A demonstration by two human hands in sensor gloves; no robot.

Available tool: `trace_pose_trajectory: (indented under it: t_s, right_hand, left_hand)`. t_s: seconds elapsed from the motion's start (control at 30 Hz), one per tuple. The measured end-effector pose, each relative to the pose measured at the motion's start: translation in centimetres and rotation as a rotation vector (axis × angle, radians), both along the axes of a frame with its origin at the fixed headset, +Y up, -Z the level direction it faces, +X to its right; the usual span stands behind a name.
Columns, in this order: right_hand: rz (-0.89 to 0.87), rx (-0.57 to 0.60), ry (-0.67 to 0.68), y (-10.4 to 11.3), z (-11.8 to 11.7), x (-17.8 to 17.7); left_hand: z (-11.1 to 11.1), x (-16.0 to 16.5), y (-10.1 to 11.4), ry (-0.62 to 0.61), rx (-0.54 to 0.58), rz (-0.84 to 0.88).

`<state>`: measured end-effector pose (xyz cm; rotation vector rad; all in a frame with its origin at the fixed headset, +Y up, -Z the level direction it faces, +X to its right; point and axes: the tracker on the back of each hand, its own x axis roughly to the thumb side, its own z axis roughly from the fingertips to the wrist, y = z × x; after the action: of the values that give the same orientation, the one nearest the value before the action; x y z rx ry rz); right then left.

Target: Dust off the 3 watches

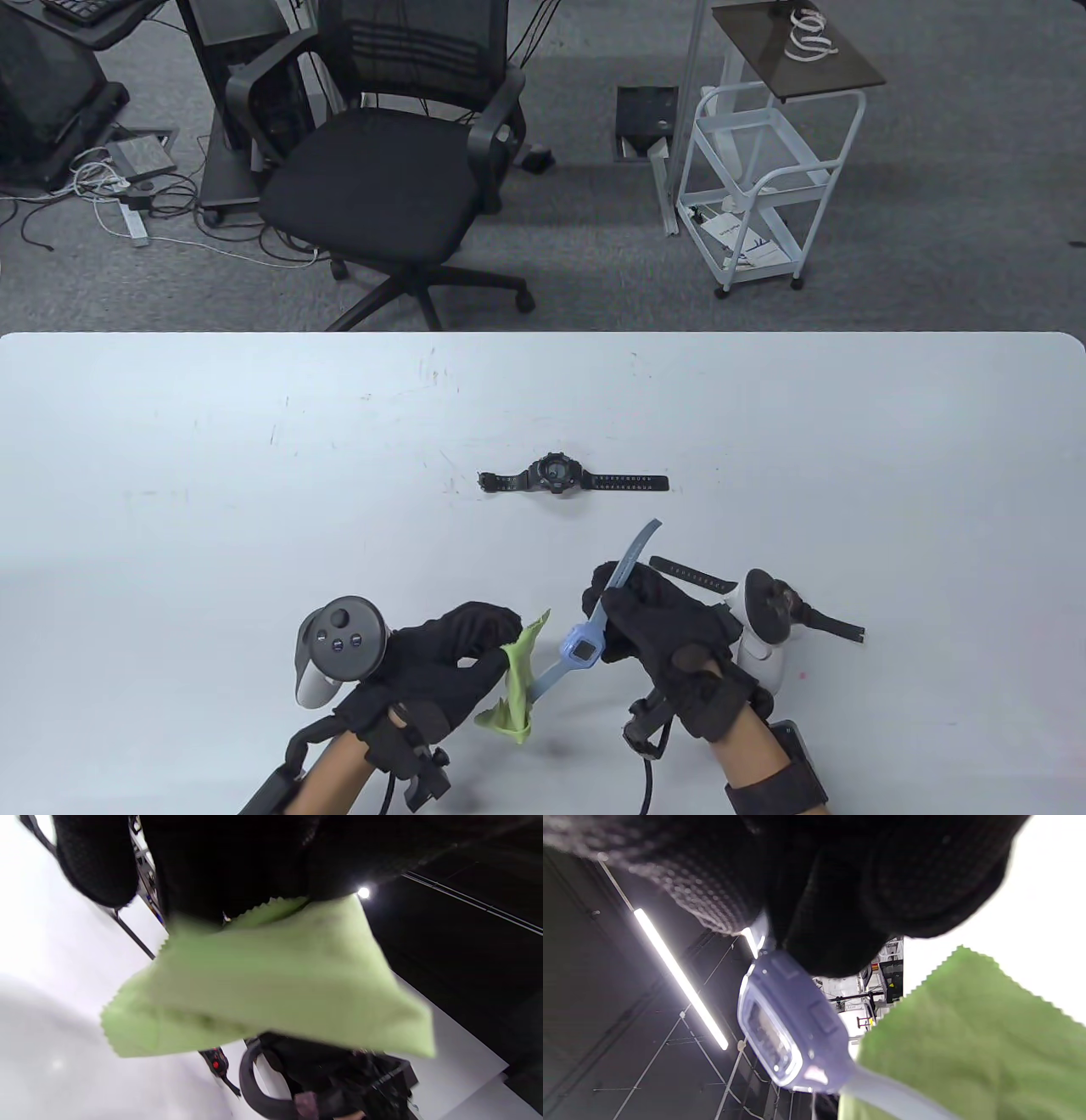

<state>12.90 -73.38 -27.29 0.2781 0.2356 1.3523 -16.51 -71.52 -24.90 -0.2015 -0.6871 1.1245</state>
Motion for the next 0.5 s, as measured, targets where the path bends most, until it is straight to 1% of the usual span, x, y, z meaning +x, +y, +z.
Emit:
trace_pose_trajectory:
  t_s: [0.17,0.23,0.4,0.47,0.5]
  right_hand:
    - [0.087,0.014,-0.049,-0.5,0.4,-0.8]
    - [0.11,0.022,-0.1,-0.6,0.6,-1.0]
    - [0.157,0.038,-0.226,-0.7,0.9,-0.8]
    - [0.182,0.033,-0.259,-0.8,1.1,-0.8]
    - [0.193,0.037,-0.268,-0.9,1.1,-0.9]
  left_hand:
    - [0.2,1.1,-1.5,-0.036,-0.14,0.102]
    - [0.3,1.5,-2.2,-0.044,-0.229,0.157]
    - [0.6,2.1,-3.4,-0.07,-0.36,0.241]
    - [0.7,2.3,-3.9,-0.053,-0.416,0.246]
    - [0.8,2.4,-4.0,-0.047,-0.422,0.254]
